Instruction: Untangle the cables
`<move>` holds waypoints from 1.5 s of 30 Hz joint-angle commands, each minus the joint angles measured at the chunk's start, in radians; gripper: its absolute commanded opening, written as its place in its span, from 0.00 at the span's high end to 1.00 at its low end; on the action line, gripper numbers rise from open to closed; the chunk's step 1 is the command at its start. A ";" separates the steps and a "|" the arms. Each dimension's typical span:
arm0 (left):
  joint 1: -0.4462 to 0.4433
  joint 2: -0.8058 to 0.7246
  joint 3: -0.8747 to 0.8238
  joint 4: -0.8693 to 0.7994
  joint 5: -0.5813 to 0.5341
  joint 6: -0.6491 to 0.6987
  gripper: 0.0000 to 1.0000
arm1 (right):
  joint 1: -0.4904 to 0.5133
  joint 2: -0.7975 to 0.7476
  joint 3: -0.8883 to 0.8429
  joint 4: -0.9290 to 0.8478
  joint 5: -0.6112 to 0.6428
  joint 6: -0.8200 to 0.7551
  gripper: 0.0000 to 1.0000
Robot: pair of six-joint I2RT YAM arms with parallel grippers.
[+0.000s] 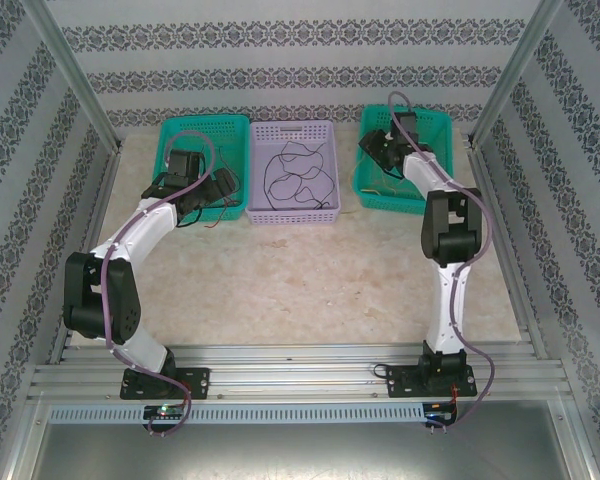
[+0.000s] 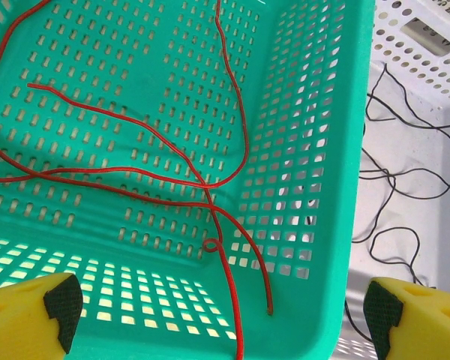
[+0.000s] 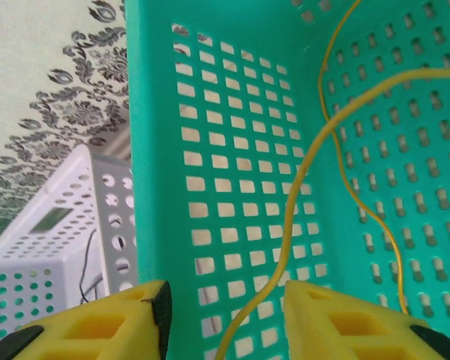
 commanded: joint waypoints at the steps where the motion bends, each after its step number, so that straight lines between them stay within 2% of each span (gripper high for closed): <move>1: -0.012 0.004 -0.003 -0.027 -0.021 0.012 0.03 | 0.004 0.056 0.086 -0.040 -0.012 0.054 0.56; 5: -0.013 0.008 0.002 -0.032 -0.013 0.012 0.03 | -0.002 0.080 0.122 -0.062 -0.013 0.099 0.56; 9: -0.013 -0.011 -0.019 -0.021 -0.019 0.015 0.03 | 0.009 -0.017 -0.036 0.023 0.078 0.080 0.55; 11: -0.015 -0.006 -0.022 -0.019 -0.014 0.011 0.03 | 0.007 0.001 -0.012 -0.020 0.067 0.089 0.55; 14: -0.019 0.002 -0.024 -0.015 -0.008 0.007 0.03 | -0.012 0.016 -0.081 0.080 0.057 0.173 0.55; 19: -0.020 -0.003 -0.019 -0.020 -0.019 0.013 0.03 | -0.007 0.105 0.057 0.053 0.017 0.169 0.56; 24: -0.022 0.011 -0.010 -0.017 -0.015 0.007 0.03 | 0.004 0.164 0.179 0.022 0.037 0.155 0.57; 26: -0.024 0.012 -0.014 -0.013 -0.018 0.009 0.03 | 0.004 0.178 0.201 0.018 0.050 0.155 0.62; 29: -0.025 0.017 -0.020 -0.008 -0.018 0.008 0.03 | -0.001 0.192 0.215 0.014 0.062 0.170 0.74; 33: -0.027 0.012 -0.035 -0.002 -0.020 0.007 0.03 | -0.003 0.162 0.190 0.030 0.058 0.161 1.00; 40: -0.028 -0.006 -0.054 0.011 -0.027 0.003 0.03 | -0.035 -0.069 -0.020 0.165 0.055 0.165 1.00; 45: -0.029 -0.011 -0.051 0.002 -0.029 0.006 0.03 | -0.069 -0.198 -0.111 0.194 0.036 0.167 1.00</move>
